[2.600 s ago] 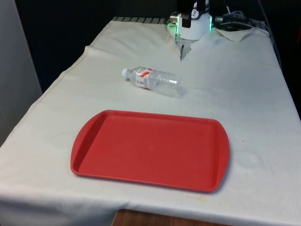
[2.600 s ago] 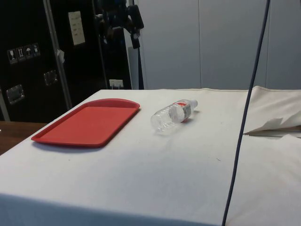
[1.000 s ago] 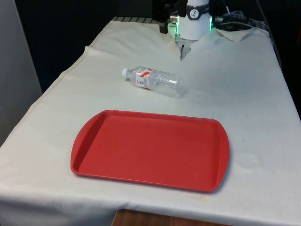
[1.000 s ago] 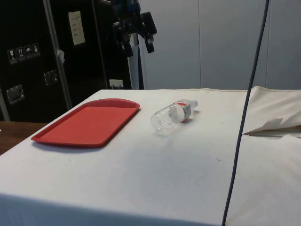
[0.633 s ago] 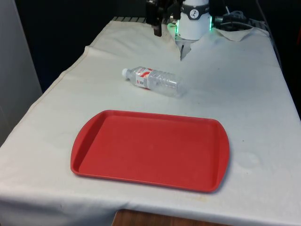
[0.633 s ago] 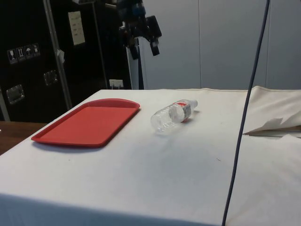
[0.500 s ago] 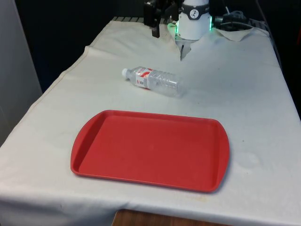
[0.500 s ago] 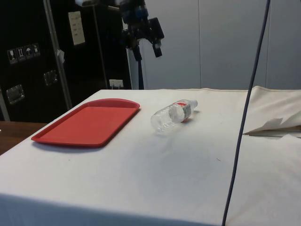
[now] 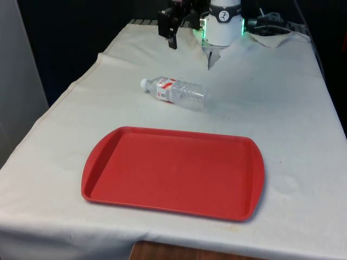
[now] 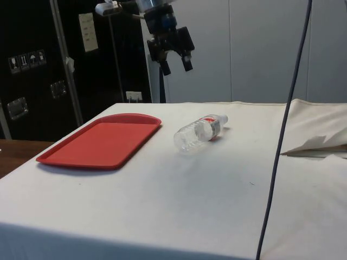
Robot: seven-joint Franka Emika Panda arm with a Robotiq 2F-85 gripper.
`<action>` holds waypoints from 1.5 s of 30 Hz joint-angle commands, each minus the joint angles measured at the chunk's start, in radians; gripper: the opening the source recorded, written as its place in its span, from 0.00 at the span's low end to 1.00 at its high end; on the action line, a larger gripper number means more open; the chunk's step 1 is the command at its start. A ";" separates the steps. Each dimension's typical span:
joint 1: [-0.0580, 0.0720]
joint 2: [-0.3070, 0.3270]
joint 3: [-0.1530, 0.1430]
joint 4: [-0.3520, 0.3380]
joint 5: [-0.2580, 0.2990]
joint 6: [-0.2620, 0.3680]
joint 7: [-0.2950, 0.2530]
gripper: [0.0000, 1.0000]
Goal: Place the bottle upright on the tray.
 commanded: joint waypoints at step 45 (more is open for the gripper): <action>-0.009 0.070 -0.092 -0.021 0.022 0.033 -0.071 1.00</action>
